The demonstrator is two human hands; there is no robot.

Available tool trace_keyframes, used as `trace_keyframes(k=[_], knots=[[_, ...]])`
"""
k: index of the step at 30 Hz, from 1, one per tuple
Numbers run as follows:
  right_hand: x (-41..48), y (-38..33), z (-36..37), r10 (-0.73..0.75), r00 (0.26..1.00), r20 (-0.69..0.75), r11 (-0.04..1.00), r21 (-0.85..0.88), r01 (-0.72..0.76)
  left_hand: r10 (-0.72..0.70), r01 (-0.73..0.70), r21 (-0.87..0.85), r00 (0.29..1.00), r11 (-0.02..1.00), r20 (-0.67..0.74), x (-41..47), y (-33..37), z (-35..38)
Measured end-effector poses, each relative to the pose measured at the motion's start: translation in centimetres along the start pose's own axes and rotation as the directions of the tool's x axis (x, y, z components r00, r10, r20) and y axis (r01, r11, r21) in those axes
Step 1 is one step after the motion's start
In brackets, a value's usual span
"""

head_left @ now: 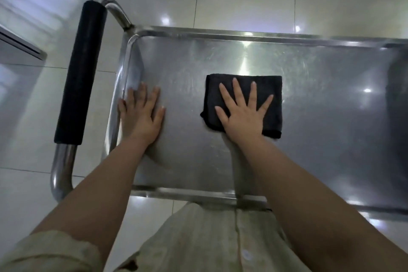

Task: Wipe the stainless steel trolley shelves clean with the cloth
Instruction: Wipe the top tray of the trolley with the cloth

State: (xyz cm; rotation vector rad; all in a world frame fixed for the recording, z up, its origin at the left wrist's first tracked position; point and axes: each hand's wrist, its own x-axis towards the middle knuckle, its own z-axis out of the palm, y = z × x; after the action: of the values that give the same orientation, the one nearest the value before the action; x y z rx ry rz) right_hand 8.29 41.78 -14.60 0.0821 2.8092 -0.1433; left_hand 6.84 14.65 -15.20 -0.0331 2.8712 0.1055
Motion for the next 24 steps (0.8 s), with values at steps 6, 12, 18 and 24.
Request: trace_keyframes(k=[6,12,18,24], knots=[[0.2,11.6,-1.5,0.32,0.947,-0.029,0.946,0.063,-0.318,0.007,-0.006,0.013,1.0,1.0,-0.03,0.2,0.3,0.5],[-0.4,9.8,-1.8,0.494,0.869,0.013,0.863,0.109,-0.493,0.002,-0.002,0.015,1.0,1.0,-0.012,-0.2,0.7,0.2],[-1.2,-9.2,0.6,-0.107,0.993,0.044,0.994,-0.027,0.109,0.011,-0.011,-0.002,1.0,1.0,-0.015,0.0,0.3,0.4],[-1.3,-6.3,0.8,-0.064,0.998,0.007,0.998,0.005,0.064,0.028,-0.029,-0.03,0.999,0.999,-0.024,-0.1,0.2,0.3]])
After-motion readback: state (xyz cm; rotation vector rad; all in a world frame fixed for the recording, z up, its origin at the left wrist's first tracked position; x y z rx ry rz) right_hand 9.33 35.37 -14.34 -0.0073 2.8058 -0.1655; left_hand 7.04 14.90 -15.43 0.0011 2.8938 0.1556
